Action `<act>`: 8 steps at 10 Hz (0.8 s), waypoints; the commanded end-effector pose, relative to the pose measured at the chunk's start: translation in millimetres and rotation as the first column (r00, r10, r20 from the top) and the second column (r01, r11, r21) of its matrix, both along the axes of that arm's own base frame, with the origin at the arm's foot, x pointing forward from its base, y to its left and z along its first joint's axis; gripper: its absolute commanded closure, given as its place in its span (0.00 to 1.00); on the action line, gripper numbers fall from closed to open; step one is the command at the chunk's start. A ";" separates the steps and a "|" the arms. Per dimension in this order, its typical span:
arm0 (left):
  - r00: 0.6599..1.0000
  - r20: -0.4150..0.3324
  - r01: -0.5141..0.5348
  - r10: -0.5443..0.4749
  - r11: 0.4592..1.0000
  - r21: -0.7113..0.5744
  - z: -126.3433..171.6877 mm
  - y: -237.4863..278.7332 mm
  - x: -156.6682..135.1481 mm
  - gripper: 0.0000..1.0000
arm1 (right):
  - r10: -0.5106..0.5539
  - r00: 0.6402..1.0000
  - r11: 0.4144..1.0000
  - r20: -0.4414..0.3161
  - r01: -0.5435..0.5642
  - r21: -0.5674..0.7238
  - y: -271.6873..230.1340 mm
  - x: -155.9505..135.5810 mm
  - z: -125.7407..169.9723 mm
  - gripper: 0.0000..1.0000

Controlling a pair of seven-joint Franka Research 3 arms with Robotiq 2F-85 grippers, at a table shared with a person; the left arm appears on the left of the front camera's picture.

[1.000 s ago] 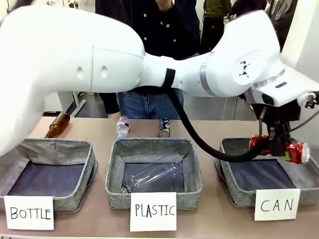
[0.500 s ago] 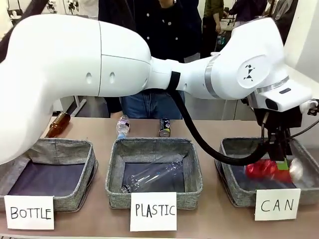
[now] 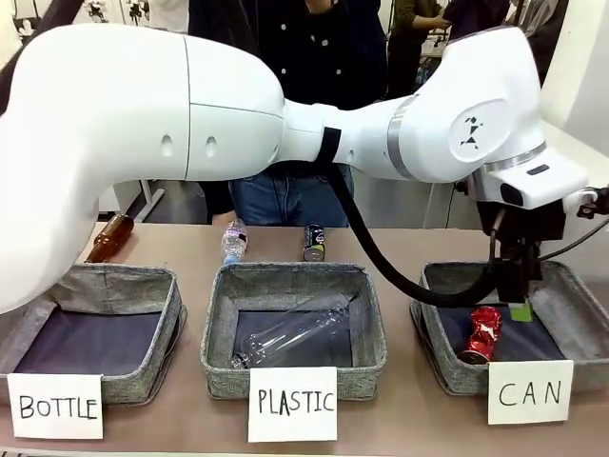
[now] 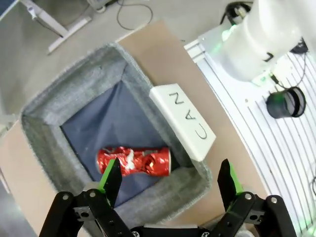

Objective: Sort the can waste into the basket.
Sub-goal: Pick up the can waste from the table and place it in the right Fabric basket.

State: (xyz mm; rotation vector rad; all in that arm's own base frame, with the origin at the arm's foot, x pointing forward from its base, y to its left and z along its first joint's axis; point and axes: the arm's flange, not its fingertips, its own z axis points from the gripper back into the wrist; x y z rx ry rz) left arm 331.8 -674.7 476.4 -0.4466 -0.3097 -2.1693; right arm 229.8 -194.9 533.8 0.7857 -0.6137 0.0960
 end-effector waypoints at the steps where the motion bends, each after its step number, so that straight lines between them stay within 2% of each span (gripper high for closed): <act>1: 0.994 -0.105 -0.029 0.039 0.995 0.097 2.7 35.6 1.5 0.00 | 0.000 1.000 1.000 0.000 0.000 0.000 -0.1 0.0 -0.1 0.00; 2: 0.988 -0.135 -0.055 0.070 0.993 0.109 0.8 67.2 -6.9 0.00 | 0.008 1.000 1.000 -0.004 -0.008 0.014 11.4 10.6 -0.5 0.00; 4: 0.974 -0.116 -0.185 0.196 0.978 0.100 5.6 138.5 -26.1 0.00 | 0.064 0.997 0.998 -0.035 -0.064 0.021 41.2 34.3 2.3 0.00; 5: 0.938 -0.178 -0.284 0.298 0.954 0.097 4.8 182.1 -30.0 0.00 | 0.077 0.995 0.997 -0.067 -0.076 0.020 61.0 45.0 4.2 0.00; 6: 0.872 -0.228 -0.421 0.433 0.901 0.102 -5.7 223.6 -34.1 0.00 | 0.083 0.991 0.997 -0.108 -0.083 0.003 77.8 52.4 5.3 0.00; 7: 0.788 -0.300 -0.534 0.537 0.840 0.102 -14.8 267.1 -39.2 0.00 | 0.102 0.986 0.995 -0.135 -0.103 -0.005 96.6 59.0 8.0 0.00; 8: 0.700 -0.337 -0.638 0.629 0.763 0.099 -13.3 310.5 -36.3 0.00 | 0.095 0.981 0.995 -0.171 -0.097 -0.004 115.5 64.3 12.5 0.00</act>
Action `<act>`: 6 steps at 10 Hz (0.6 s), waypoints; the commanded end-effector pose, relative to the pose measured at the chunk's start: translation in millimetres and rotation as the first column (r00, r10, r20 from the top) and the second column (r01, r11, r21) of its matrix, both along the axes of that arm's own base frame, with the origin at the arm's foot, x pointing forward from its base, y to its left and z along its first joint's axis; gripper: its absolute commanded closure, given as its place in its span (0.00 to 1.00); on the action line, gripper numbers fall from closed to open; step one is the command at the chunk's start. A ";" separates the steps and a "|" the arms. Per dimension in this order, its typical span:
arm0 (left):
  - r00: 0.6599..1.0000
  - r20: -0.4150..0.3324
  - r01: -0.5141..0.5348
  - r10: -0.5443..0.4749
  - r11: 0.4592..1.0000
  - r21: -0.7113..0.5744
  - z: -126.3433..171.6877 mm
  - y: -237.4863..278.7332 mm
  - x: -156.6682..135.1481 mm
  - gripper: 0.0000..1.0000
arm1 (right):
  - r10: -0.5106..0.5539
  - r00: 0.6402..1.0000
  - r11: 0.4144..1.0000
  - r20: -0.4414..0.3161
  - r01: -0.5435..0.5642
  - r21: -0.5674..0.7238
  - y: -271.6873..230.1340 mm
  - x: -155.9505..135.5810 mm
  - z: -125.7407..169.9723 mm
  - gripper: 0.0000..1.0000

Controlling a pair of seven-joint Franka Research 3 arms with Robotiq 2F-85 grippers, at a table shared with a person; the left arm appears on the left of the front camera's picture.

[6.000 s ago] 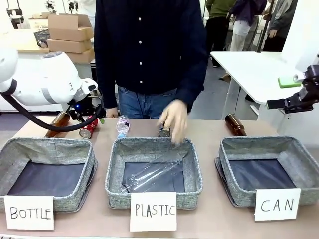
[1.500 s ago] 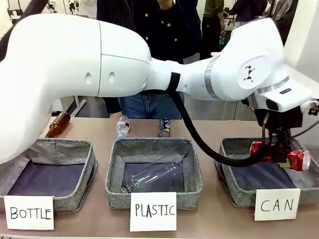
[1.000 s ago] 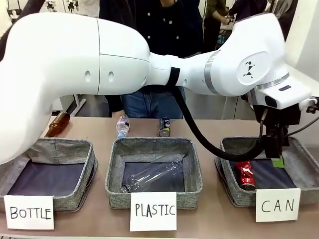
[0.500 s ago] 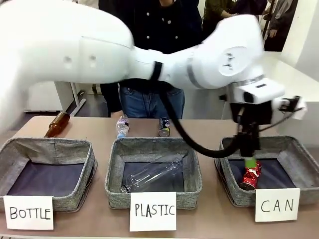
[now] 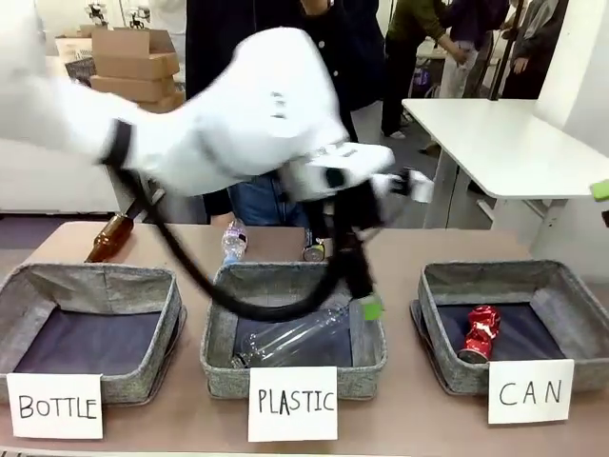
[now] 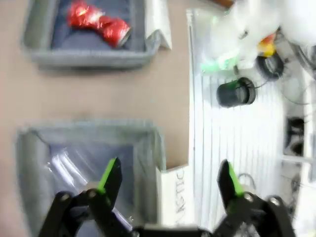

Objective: Sort the can waste into the basket.
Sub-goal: Pick up the can waste from the table and place it in the right Fabric basket.

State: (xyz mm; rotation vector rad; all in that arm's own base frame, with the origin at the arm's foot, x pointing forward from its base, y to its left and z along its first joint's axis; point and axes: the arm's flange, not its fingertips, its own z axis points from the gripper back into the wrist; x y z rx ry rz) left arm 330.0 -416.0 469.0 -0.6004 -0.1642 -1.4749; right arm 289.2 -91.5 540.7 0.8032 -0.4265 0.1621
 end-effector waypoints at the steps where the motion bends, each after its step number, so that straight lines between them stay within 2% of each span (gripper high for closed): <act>1: 0.968 -0.008 -0.248 0.249 0.960 -0.128 3.6 103.0 -23.4 0.00 | -0.010 0.999 0.999 -0.047 0.012 0.040 35.4 7.0 12.7 0.00; 2: 0.957 -0.087 -0.290 0.277 0.925 -0.246 14.1 152.0 -10.1 0.00 | 0.006 0.998 0.996 -0.066 0.000 0.088 63.5 5.6 19.2 0.00; 3: 0.913 -0.200 -0.401 0.355 0.870 -0.288 26.7 196.9 5.6 0.00 | 0.028 0.995 0.990 -0.094 -0.015 0.137 101.0 0.1 21.1 0.00; 4: 0.882 -0.266 -0.466 0.389 0.805 -0.366 36.2 231.0 19.2 0.00 | 0.075 0.992 0.982 -0.103 -0.056 0.179 131.3 -6.7 16.1 0.00; 5: 0.848 -0.372 -0.520 0.379 0.729 -0.444 42.9 264.1 26.3 0.00 | 0.106 0.986 0.952 -0.126 -0.065 0.298 155.1 -12.4 13.2 0.00; 6: 0.779 -0.498 -0.606 0.382 0.666 -0.436 43.4 295.6 29.6 0.00 | 0.121 0.976 0.889 -0.183 -0.025 0.457 171.3 -14.0 13.5 0.00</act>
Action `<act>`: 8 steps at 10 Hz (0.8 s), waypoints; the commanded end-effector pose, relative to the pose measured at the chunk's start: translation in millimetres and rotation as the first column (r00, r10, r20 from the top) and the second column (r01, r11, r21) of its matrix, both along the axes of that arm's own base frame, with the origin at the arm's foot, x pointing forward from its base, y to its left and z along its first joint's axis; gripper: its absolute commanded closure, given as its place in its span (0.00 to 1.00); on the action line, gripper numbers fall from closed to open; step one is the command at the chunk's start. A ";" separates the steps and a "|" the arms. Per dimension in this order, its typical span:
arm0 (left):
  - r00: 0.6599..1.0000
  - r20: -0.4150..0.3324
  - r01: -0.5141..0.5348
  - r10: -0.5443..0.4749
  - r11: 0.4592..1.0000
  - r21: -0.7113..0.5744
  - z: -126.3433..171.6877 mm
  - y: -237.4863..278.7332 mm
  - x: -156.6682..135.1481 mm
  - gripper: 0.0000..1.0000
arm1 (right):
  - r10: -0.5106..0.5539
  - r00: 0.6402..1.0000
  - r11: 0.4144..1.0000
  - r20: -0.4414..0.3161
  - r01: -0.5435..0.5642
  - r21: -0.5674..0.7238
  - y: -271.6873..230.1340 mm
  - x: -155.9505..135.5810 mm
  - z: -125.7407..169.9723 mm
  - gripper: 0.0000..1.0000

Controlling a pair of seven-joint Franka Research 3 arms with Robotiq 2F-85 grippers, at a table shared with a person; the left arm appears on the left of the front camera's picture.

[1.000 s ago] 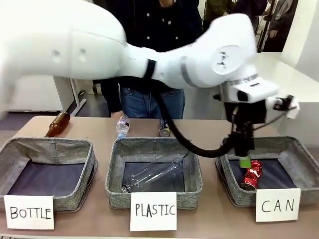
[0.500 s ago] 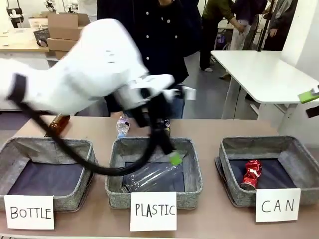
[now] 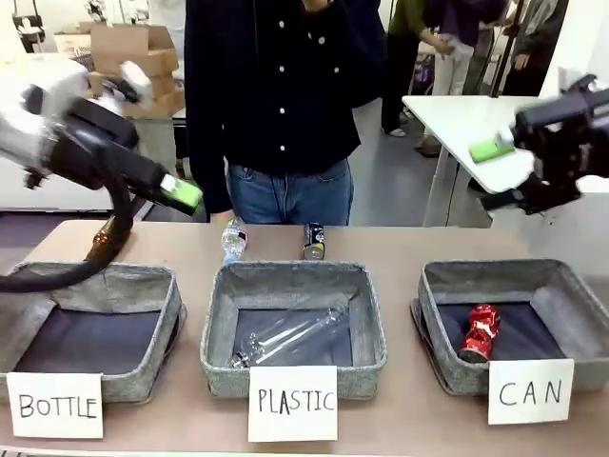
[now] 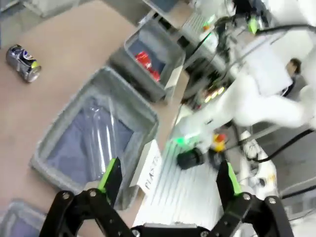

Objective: Sort the can waste into the basket.
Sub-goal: Pick up the can waste from the table and place it in the right Fabric basket.

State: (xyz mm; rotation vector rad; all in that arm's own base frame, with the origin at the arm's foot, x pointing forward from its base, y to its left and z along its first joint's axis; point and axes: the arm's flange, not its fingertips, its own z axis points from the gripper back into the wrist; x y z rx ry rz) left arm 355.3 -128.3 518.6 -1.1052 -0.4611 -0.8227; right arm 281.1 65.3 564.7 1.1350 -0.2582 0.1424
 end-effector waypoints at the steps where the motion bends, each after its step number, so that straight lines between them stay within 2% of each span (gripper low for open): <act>1: 0.988 -0.100 -0.132 0.115 0.973 -0.189 -5.9 38.6 -2.7 0.00 | -0.093 0.986 0.978 -0.139 0.116 0.172 26.0 -1.6 -9.0 0.00; 3: 0.971 -0.028 -0.229 0.235 0.901 -0.370 -15.4 94.0 -35.3 0.00 | -0.217 0.963 0.968 -0.161 0.233 0.089 31.6 14.7 -11.0 0.00; 4: 0.974 -0.011 -0.214 0.227 0.899 -0.382 -30.3 104.8 -47.2 0.00 | -0.057 0.992 0.988 -0.112 0.073 0.137 23.0 10.5 4.6 0.00; 5: 0.980 -0.090 -0.195 0.177 0.940 -0.279 -3.6 87.8 -7.8 0.00 | -0.057 0.992 0.988 -0.112 0.073 0.137 23.0 10.5 4.6 0.00; 8: 0.980 -0.090 -0.195 0.177 0.940 -0.279 -3.6 87.8 -7.8 0.00 | -0.057 0.992 0.988 -0.112 0.073 0.137 23.0 10.5 4.6 0.00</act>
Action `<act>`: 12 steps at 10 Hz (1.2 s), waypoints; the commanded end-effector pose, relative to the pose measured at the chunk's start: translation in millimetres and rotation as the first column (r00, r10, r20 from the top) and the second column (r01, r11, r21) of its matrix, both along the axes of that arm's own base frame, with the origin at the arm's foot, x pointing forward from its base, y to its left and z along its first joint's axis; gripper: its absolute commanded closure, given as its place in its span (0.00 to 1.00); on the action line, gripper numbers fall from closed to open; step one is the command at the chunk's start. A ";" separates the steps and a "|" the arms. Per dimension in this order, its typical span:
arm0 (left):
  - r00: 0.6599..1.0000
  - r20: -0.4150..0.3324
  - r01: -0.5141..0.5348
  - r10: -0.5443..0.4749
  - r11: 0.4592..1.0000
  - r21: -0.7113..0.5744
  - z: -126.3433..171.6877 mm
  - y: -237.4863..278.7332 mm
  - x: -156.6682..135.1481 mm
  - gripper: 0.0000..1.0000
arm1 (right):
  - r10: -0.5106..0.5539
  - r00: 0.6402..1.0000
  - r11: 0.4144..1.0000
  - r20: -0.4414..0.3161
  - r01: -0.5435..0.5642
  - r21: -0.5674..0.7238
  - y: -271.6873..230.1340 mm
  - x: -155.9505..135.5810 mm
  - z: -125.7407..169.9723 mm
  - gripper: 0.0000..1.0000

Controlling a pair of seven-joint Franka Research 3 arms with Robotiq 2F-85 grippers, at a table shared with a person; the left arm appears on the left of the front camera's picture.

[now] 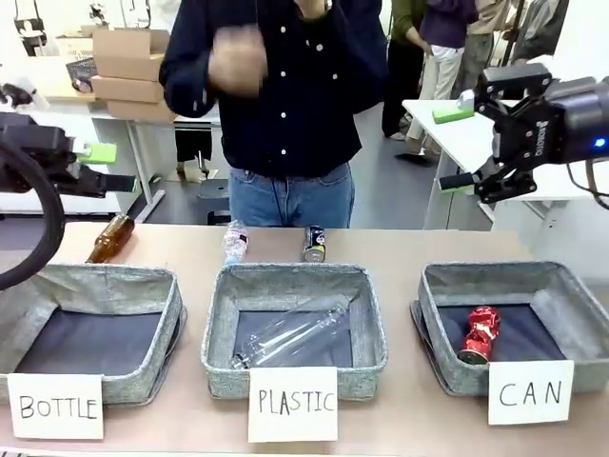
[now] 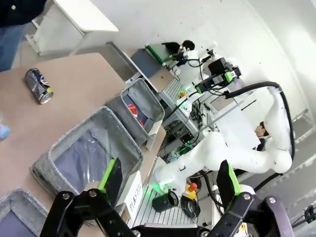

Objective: Sort the can waste into the basket.
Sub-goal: Pick up the can waste from the table and place it in the right Fabric basket.

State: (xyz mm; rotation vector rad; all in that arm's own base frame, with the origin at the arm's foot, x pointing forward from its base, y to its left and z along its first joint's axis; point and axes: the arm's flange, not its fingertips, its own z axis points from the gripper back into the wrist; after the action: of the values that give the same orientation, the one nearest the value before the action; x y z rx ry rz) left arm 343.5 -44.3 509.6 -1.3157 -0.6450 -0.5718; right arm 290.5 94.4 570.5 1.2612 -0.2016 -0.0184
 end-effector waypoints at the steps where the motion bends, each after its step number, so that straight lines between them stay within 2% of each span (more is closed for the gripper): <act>1: 1.000 -0.013 0.003 -0.003 1.000 -0.010 5.5 3.8 4.0 0.00 | 0.013 1.000 1.000 0.020 -0.013 0.006 -6.2 1.0 -1.2 0.00; 7: 1.000 -0.013 0.003 -0.003 1.000 -0.010 5.5 3.8 4.0 0.00 | 0.013 1.000 1.000 0.020 -0.013 0.006 -6.2 1.0 -1.2 0.00; 8: 1.000 -0.013 0.003 -0.003 1.000 -0.010 5.5 3.8 4.0 0.00 | -0.003 1.000 1.000 -0.001 0.003 0.001 -3.0 0.3 -0.2 0.00; 9: 1.000 -0.013 0.003 -0.003 1.000 -0.010 5.5 3.8 4.0 0.00 | -0.078 0.996 0.968 -0.042 0.066 -0.241 12.5 3.1 6.6 0.00; 10: 1.000 -0.013 0.003 -0.003 1.000 -0.010 5.5 3.8 4.0 0.00 | -0.061 0.998 0.933 -0.033 0.045 -0.357 38.4 22.8 11.0 0.00; 11: 1.000 -0.013 0.003 -0.003 1.000 -0.010 5.5 3.8 4.0 0.00 | -0.151 0.988 0.840 -0.019 0.118 -0.530 64.9 52.9 9.2 0.00; 12: 1.000 -0.013 0.003 -0.003 1.000 -0.010 5.5 3.8 4.0 0.00 | -0.146 0.989 0.787 0.022 0.130 -0.603 87.4 76.1 7.0 0.00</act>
State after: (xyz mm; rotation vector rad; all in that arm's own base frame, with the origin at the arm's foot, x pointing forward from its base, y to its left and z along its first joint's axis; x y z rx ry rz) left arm 349.1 -42.2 511.7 -1.3116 -0.6443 -0.5686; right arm 329.3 165.5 570.8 0.7558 -0.2768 -0.0308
